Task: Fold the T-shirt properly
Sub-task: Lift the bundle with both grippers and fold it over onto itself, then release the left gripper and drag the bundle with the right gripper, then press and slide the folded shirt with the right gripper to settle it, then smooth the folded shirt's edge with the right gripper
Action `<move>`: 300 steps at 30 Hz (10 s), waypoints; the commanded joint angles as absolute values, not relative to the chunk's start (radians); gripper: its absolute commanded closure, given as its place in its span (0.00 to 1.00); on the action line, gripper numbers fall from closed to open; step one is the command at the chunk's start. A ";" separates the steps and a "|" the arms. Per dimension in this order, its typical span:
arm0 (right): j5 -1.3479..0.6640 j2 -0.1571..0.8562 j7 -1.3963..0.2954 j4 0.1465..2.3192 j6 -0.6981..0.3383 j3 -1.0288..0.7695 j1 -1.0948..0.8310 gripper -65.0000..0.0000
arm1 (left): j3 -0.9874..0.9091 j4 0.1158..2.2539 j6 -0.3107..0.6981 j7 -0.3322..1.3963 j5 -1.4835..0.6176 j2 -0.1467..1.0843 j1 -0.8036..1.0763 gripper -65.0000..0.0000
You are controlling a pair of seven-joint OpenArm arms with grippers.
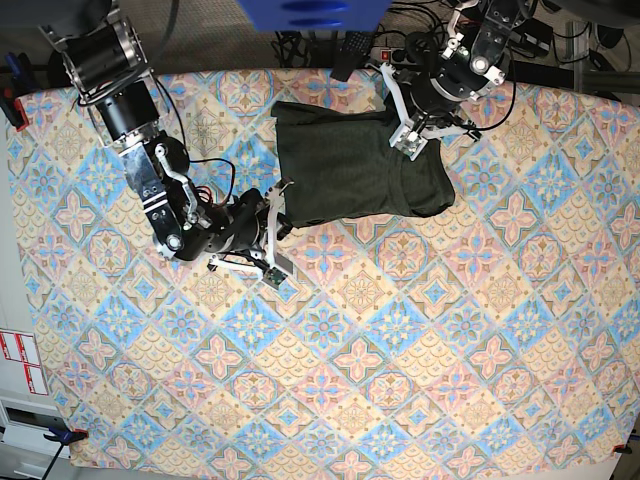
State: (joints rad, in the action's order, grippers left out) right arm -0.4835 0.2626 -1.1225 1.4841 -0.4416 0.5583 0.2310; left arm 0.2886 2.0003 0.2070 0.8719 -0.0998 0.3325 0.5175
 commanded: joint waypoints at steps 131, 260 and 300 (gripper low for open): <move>-0.071 0.340 -0.842 1.265 -0.443 0.407 0.134 0.98 | -0.045 2.005 0.082 0.808 0.019 0.110 0.300 1.00; 0.122 0.392 -0.469 1.175 -0.444 -0.346 -0.015 0.98 | 0.005 1.998 0.088 0.808 -0.021 0.104 0.346 1.00; 0.120 0.314 -0.476 1.377 -0.444 -0.348 -0.186 0.98 | 0.004 1.998 0.088 0.808 -0.022 0.102 0.344 1.00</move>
State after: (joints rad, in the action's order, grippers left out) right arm 0.1261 0.2970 -0.4919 1.3609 -0.4465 -0.3378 -0.1883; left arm 0.0048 1.9804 0.0898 0.8257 -0.0231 0.1001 0.3489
